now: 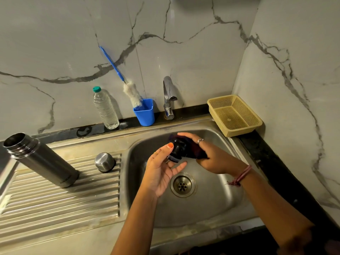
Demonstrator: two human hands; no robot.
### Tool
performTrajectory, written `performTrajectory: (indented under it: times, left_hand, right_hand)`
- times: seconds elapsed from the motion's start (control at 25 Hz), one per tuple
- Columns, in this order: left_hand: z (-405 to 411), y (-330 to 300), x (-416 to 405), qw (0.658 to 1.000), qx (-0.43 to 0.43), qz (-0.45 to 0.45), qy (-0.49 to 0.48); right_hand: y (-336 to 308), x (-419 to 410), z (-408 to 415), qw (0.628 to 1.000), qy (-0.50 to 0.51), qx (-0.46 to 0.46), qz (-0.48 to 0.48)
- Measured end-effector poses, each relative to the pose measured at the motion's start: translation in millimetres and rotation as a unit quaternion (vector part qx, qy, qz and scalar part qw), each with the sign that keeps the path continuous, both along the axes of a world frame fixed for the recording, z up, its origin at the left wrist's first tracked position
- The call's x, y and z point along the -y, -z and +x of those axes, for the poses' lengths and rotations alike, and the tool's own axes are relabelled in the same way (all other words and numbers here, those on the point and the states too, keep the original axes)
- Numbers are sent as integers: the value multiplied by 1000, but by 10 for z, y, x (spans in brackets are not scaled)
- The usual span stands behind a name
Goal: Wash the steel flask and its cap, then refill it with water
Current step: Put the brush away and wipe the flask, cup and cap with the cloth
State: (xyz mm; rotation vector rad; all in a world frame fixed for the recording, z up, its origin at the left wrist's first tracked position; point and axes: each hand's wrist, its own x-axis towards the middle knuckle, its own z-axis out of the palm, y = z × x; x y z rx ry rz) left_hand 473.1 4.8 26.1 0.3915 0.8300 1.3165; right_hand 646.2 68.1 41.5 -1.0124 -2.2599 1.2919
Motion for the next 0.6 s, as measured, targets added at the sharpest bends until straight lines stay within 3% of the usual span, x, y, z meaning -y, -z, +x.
performTrajectory:
  times: [0.16,0.4,0.6]
  left_hand:
    - [-8,16,13,999,-13,-19,-34]
    - [20,68,-46,987,-104,-14,-122]
    - [49,63,-46,993,39,-30,-111]
  right_hand:
    - [13,-66,-70,996,-22,72,51]
    - [128,52,-126,981,5,61,182]
    - [389,272,-204,940,56,51,334]
